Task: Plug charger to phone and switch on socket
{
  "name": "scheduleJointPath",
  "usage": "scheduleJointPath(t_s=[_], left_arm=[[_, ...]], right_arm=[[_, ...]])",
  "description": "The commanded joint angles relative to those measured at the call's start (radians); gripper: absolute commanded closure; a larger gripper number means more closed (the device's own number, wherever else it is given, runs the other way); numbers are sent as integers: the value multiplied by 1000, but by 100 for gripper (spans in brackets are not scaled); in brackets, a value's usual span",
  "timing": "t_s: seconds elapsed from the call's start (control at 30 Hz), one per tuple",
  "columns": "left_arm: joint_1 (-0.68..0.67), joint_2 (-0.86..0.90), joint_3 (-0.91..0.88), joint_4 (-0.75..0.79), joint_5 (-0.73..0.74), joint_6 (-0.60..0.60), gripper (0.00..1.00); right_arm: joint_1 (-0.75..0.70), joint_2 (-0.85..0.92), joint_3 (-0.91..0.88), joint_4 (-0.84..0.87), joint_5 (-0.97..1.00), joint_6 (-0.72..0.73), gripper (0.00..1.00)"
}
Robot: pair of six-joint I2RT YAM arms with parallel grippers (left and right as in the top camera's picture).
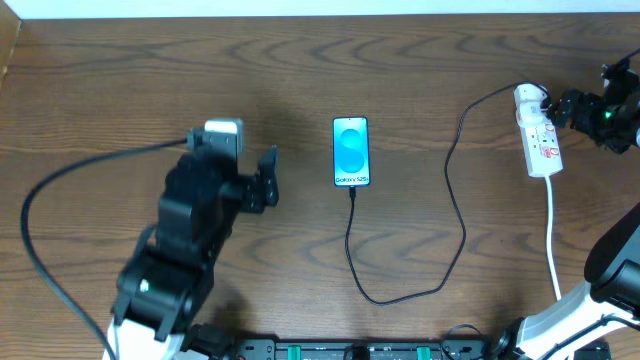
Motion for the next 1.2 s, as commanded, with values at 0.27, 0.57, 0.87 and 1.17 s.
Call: scheduleJointPath(t_s=[0.27,0.57,0.87,1.17], left_arm=[[43,-351,-353,283,82,283,13],[186,-586,-565,389,181,292,13],[253,-800,-711,389,184,291,13],[262,-819,-832,482,187,292,13]], right_arm=[[-3,-9,10,-1,0,13,1],[-3,-9,10,-1,0,13,1],[-3,-9,10,-1,0,13,1],[-3,-9,10,-1,0,13,1]])
